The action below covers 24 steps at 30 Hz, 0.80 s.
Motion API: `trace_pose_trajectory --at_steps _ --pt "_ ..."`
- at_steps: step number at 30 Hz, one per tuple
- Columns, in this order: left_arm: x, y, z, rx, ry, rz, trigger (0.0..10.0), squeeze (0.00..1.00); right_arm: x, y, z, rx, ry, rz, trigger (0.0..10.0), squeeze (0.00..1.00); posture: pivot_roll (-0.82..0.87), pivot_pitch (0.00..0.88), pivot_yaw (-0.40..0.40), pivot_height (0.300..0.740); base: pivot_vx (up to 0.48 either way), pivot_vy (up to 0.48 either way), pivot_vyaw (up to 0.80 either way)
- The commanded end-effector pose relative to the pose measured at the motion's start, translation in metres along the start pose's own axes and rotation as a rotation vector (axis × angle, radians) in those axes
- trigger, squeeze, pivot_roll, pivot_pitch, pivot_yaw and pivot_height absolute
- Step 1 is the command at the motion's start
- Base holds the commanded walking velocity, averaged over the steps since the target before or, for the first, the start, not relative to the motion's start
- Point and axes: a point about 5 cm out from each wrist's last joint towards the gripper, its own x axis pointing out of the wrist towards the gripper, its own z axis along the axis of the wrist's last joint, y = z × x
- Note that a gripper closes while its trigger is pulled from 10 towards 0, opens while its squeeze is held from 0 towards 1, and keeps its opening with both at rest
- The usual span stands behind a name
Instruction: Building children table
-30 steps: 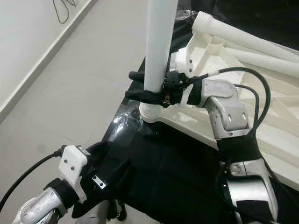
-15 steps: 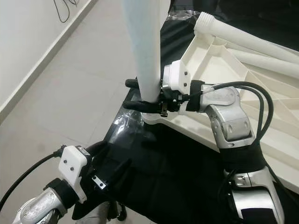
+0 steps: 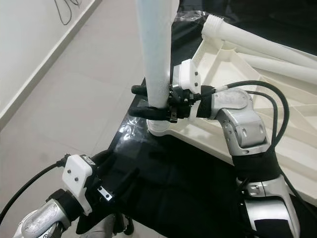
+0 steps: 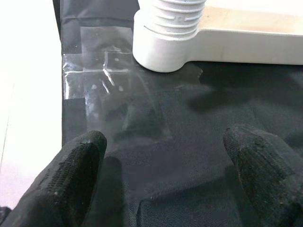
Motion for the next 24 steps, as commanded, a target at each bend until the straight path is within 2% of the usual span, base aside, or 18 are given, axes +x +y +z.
trace_pose_trajectory --at_steps 1,7,16,23,24 --pt "-0.003 -0.002 -0.008 -0.014 0.038 0.0 10.0 0.0 0.005 0.003 -0.011 0.06 0.006 0.009 10.0 0.0 0.01 0.432 0.06 0.74 0.0 0.0 0.0" --pt "-0.003 -0.001 -0.008 -0.015 0.038 -0.002 10.0 0.0 0.005 0.002 -0.014 0.068 -0.003 -0.036 10.0 0.0 0.01 0.434 0.063 0.74 0.0 0.0 0.0" --pt "-0.003 0.0 -0.008 -0.013 0.037 -0.001 10.0 0.0 0.006 0.012 -0.025 0.099 0.013 -0.136 10.0 0.0 0.0 0.436 0.065 0.74 0.0 0.0 0.0" --pt "-0.003 0.0 -0.008 -0.011 0.038 -0.004 10.0 0.0 0.008 0.023 -0.038 0.134 0.045 -0.298 10.0 0.0 0.0 0.435 0.061 0.74 0.0 0.0 0.0" --pt "-0.004 0.001 -0.008 -0.008 0.039 -0.004 10.0 0.0 0.014 0.037 -0.052 0.143 0.135 -0.429 10.0 0.0 0.0 0.434 0.054 0.74 0.0 0.0 0.0"
